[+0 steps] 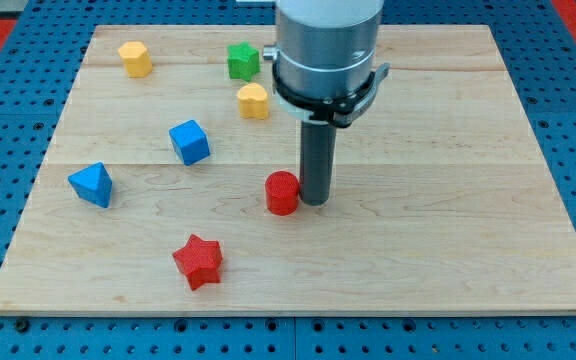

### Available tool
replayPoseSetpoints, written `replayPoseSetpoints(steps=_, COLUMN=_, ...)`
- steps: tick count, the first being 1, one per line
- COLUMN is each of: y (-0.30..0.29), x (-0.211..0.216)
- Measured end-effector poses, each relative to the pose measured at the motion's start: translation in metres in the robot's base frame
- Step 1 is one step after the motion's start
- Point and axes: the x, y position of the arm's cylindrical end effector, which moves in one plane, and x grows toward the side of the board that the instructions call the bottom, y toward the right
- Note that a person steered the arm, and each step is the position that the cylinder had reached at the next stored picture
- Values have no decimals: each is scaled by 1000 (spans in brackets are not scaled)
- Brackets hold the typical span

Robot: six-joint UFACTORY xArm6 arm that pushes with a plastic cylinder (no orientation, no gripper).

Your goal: Push the red star parallel to the red circle

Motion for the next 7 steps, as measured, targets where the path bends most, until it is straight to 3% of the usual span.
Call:
replayPoseSetpoints(steps=2, y=-32, x=-1)
replayPoseSetpoints(steps=3, y=-12, x=25)
replayPoseSetpoints(steps=4, y=-8, x=112)
replayPoseSetpoints(steps=7, y=-130, x=121)
